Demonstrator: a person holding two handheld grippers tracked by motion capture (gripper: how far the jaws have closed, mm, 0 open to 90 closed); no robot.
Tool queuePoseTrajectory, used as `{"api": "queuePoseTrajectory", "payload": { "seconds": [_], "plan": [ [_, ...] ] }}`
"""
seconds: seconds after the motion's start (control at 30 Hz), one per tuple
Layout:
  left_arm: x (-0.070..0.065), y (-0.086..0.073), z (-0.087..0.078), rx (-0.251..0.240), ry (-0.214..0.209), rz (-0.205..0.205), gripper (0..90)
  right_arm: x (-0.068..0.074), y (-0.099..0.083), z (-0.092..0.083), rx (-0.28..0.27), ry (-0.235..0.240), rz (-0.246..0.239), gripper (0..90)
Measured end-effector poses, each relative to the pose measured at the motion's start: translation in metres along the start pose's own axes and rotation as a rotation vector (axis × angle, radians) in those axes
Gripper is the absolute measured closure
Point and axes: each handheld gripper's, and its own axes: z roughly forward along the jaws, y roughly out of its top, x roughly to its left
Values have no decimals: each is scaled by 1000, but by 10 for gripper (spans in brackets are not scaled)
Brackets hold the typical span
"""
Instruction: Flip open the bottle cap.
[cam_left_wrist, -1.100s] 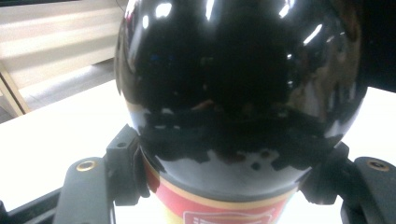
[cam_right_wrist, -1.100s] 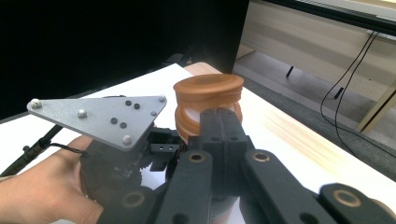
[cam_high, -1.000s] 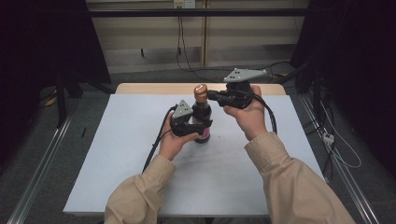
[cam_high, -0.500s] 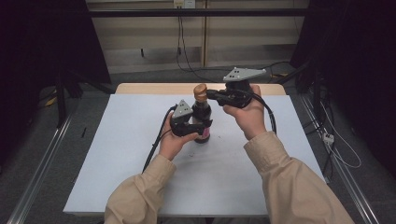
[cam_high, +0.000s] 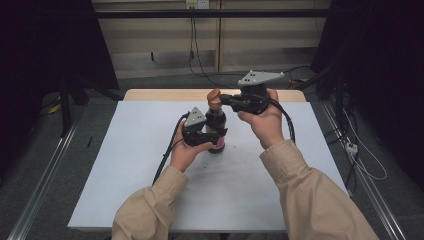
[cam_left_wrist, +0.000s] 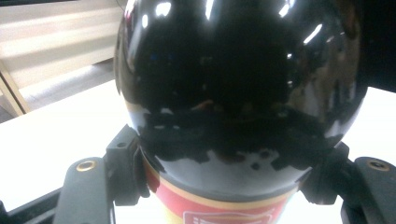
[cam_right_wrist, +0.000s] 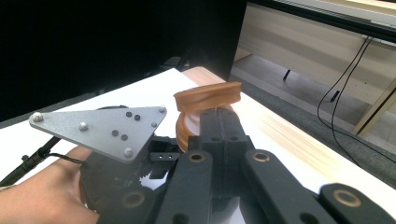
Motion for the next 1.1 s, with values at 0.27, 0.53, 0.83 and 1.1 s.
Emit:
{"api": "queuePoseTrajectory", "payload": {
  "seconds": [0.27, 0.53, 0.83, 1.1],
  "plan": [
    [0, 0, 0, -1, 0, -1, 309, 0, 0, 1, -4, 0, 2, 900],
    [0, 0, 0, -1, 0, 0, 308, -1, 1, 1, -3, 1, -1, 900],
    [0, 0, 0, -3, 1, -2, 308, -3, 1, 1, -4, -4, 5, 900],
    [-1, 0, 0, -2, 2, 0, 308, -3, 0, 1, -2, -3, 6, 900]
  ]
}}
